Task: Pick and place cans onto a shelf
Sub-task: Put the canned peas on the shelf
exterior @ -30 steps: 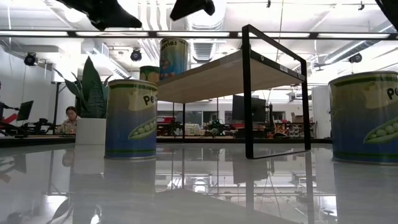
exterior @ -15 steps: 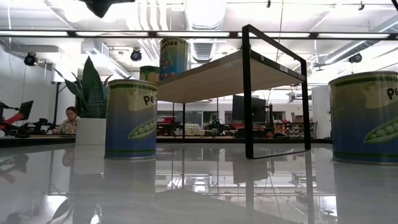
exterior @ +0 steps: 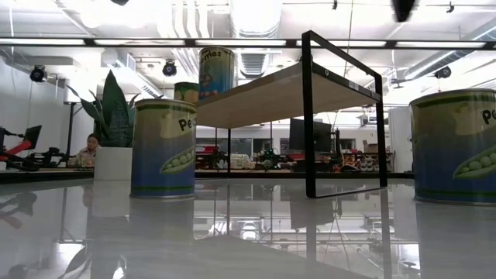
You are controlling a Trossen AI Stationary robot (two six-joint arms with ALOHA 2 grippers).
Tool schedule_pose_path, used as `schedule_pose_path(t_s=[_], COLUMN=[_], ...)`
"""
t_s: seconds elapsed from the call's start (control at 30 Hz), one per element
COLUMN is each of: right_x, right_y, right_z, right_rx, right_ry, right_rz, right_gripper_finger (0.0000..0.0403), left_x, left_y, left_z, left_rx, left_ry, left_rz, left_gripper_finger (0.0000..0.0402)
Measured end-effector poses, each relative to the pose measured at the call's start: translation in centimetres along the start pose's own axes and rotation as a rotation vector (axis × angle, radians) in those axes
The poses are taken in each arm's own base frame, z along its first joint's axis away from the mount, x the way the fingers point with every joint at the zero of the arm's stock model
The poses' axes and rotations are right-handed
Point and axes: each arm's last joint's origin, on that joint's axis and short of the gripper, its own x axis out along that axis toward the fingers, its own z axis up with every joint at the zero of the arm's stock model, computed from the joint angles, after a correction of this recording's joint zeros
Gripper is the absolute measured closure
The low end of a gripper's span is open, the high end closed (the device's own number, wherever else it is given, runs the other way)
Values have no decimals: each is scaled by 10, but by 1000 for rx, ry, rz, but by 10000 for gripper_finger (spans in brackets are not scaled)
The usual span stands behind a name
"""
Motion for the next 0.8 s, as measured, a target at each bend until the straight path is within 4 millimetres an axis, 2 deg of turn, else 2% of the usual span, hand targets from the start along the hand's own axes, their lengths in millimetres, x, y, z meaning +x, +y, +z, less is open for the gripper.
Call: schedule_pose_path(t_s=[0.17,0.27,0.4,0.6,0.7,0.8], right_x=[6,13,22,26,25,26], right_y=[6,3,1,-4,-13,-23], right_z=[-11,-14,-17,-22,-35,-52], right_rx=[115,169,192,184,188,213], right_ry=[35,52,72,22,-20,-52], right_rz=[16,-8,-39,-84,-133,-105], right_gripper_finger=[388,364,299,174,122,87], left_x=[-1,0,3,6,7,7], left_y=[-1,-3,-5,-7,-7,-7], left_z=[0,-1,-2,-3,-3,-3], left_rx=[-3,-2,-2,-7,-8,-9], left_ry=[0,4,15,21,19,18], left_rz=[-8,-14,-19,-19,-19,-19], left_gripper_finger=[402,402,402,402,402,402])
